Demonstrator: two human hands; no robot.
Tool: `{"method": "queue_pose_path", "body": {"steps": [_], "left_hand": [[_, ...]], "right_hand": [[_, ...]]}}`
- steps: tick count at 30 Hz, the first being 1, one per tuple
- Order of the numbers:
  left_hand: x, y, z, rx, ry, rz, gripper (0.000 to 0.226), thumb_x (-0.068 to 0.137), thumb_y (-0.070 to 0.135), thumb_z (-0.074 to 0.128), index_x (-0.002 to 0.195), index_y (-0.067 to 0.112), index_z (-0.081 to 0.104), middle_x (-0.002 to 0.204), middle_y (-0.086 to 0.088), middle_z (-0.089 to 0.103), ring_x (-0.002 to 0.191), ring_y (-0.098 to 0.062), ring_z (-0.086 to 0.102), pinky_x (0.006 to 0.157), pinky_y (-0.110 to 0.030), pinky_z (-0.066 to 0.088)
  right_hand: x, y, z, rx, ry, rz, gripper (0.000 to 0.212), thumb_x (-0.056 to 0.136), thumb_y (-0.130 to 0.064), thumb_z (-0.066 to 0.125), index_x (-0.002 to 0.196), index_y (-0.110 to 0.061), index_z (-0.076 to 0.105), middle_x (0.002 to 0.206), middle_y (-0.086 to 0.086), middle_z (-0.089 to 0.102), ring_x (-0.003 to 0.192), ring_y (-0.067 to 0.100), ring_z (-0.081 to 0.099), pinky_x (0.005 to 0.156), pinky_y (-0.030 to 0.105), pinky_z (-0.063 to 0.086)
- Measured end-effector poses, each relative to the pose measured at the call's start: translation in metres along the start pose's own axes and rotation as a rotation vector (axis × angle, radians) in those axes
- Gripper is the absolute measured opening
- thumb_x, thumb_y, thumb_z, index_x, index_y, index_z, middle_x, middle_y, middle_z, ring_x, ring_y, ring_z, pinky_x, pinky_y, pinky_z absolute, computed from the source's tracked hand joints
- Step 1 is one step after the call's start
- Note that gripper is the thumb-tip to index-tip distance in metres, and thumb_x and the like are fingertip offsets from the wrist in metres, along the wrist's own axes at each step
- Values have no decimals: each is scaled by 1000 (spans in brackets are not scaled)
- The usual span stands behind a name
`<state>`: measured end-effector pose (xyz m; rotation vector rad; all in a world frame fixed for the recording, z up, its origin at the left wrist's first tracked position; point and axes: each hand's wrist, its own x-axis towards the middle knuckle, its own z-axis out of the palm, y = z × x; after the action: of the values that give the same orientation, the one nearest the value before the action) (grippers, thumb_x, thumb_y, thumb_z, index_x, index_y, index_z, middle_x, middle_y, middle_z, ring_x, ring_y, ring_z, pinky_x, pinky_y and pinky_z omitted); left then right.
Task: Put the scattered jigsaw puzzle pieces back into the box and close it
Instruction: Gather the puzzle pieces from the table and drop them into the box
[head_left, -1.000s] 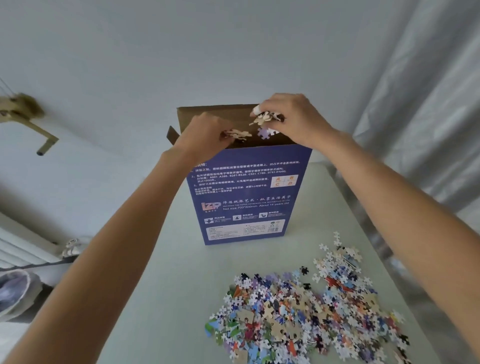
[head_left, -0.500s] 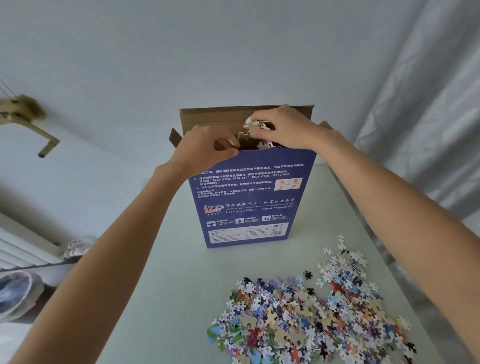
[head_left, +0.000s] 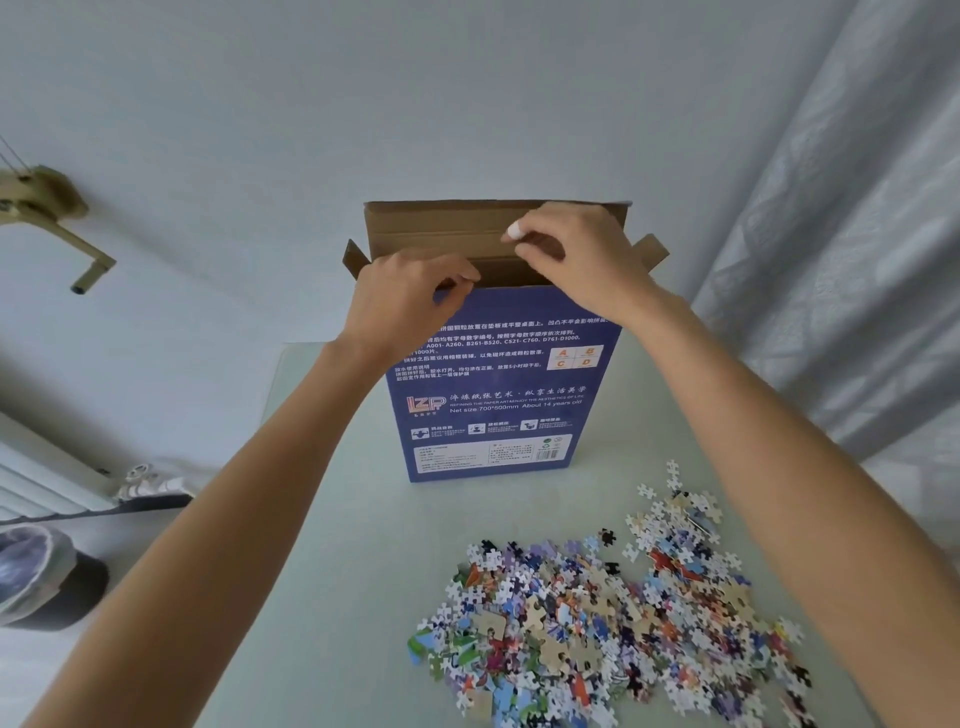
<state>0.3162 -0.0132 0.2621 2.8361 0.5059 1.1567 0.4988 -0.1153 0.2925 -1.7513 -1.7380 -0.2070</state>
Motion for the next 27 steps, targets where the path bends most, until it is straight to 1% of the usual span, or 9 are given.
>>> {"method": "queue_pose_path", "body": {"steps": [4,8,11,13,14,16,19,22,27], "left_hand": [[-31,13,1,49,268,237,7,88,16,63,93,14,67,80,0,70,74,-15,63,57,-23,47],[-97,38,26,-100,213,153,8,86,13,62,88,12,70,75,1,69,68,-15,61,58,-22,46],[-163,57,59,-203,-22,-95,12,84,18,59,86,15,71,78,5,71,70,-15,65,71,-24,48],[-199,67,81,-239,-313,-282,17,84,28,60,96,21,70,88,8,71,81,-14,65,88,-34,49],[-213,71,92,-230,-508,-381,28,84,35,62,109,24,65,101,8,69,93,-15,63,95,-39,45],[-240,80,112,-170,-893,-533,67,78,53,64,136,30,41,132,0,50,121,-22,46,103,-44,38],[-267,95,132,-156,-1183,-634,109,61,61,74,147,29,14,143,-10,24,130,-29,26,101,-47,42],[-284,109,143,-138,-1228,-623,116,56,51,83,146,29,14,140,-11,19,125,-28,24,99,-43,44],[-295,112,144,-240,-1117,-666,87,68,32,81,141,29,33,145,-5,27,127,-27,36,105,-37,37]], "right_hand": [[-75,-16,20,-65,290,-123,17,90,-7,54,101,-7,67,100,3,68,85,14,64,70,19,52],[-180,-13,74,-39,121,21,21,85,-2,57,102,-8,68,97,1,69,81,12,65,65,24,56],[-253,-11,113,-19,-207,247,35,84,-5,61,118,-14,60,112,1,64,93,13,63,73,30,58],[-293,-10,132,-60,-449,404,58,85,-18,63,138,-19,39,134,3,47,117,17,50,100,29,44],[-308,-9,139,-101,-559,489,72,84,-29,64,144,-21,26,144,7,34,129,22,38,108,33,32],[-329,-6,150,-182,-766,685,97,76,-55,64,148,-26,5,153,10,7,140,32,13,112,50,18],[-342,-5,160,-146,-953,877,119,62,-72,65,146,-32,-9,154,9,-14,141,41,-4,107,64,9],[-342,-11,168,-195,-943,792,114,61,-67,69,146,-33,3,155,10,2,140,39,9,110,59,20],[-340,-18,180,-142,-737,705,70,73,-49,71,131,-24,40,132,3,48,116,23,48,92,37,47]]}}
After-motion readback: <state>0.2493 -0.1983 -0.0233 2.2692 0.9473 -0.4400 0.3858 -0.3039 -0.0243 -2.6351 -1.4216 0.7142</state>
